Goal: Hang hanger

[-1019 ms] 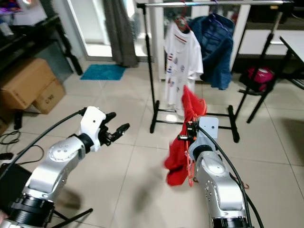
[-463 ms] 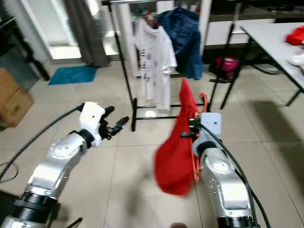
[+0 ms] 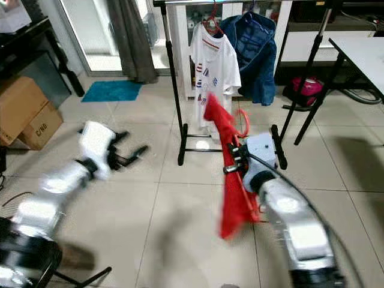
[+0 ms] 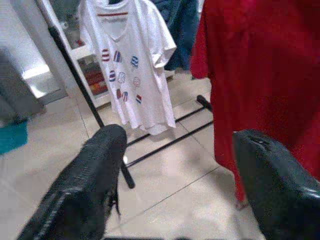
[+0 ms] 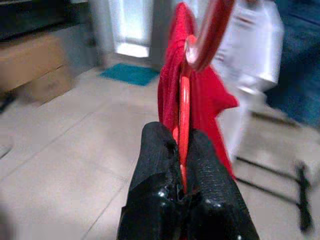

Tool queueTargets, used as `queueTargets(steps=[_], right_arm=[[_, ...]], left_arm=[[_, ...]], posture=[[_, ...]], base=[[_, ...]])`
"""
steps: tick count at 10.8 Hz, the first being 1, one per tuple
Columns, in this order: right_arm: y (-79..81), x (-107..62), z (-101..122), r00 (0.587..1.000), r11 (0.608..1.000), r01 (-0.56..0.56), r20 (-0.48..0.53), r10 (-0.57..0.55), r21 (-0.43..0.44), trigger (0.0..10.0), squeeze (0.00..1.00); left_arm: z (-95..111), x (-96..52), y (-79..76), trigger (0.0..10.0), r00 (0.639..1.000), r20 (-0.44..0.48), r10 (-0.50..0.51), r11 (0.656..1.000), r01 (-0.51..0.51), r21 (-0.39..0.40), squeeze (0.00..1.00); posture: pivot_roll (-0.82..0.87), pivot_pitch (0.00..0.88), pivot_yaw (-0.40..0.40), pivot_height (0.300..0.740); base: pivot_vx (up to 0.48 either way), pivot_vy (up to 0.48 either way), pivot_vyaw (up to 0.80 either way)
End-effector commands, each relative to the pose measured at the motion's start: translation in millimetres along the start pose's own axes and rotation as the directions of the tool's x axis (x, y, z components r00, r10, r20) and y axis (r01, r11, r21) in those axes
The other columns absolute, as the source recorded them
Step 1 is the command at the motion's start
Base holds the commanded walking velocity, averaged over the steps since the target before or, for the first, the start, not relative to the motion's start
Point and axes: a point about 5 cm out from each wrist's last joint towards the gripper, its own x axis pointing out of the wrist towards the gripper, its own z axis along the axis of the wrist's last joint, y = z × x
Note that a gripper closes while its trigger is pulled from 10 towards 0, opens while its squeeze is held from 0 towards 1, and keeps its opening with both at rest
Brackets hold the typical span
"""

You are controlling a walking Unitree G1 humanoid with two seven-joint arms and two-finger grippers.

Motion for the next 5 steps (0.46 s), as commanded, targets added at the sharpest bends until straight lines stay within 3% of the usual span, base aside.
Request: queueTargets(steps=[1, 3, 4, 5], right_arm=[[3.1, -4.4, 16, 0.992, 0.993, -0.106, 0.061, 0.109, -0.042, 10.0, 0.00], [-3.5, -21.6, 33, 0.944, 0.943, -0.300, 0.095, 0.315, -0.142, 10.0, 0.00], [-3.8, -23.5, 35, 0.936, 0.934, -0.323, 0.093, 0.339, -0.151, 10.0, 0.00], [-3.0, -28.0, 37, 0.909, 0.903, -0.392, 0.078, 0.410, -0.178, 10.0, 0.00]], left_arm=[[2, -6.0, 14.0, 10.0, 1.000, -0.012, -0.022, 0.999, 0.022, 0.042, 1.00], [13, -14.9, 48.0, 10.0, 0.995, -0.062, -0.083, 0.983, 0.093, 0.161, 1.00], [16, -15.3, 52.5, 10.0, 0.995, -0.063, -0.083, 0.981, 0.092, 0.168, 1.00], [22, -15.8, 60.0, 10.0, 0.991, -0.056, -0.122, 0.978, 0.129, 0.165, 0.18]], posture=[[-0.15, 0.000, 0.128, 0.740], [-0.15, 0.000, 0.127, 0.740], [-0.15, 0.000, 0.126, 0.740], [-0.15, 0.000, 0.128, 0.740]], base=[[0.000, 0.000, 0.00], [0.000, 0.000, 0.00], [0.000, 0.000, 0.00], [0.000, 0.000, 0.00]])
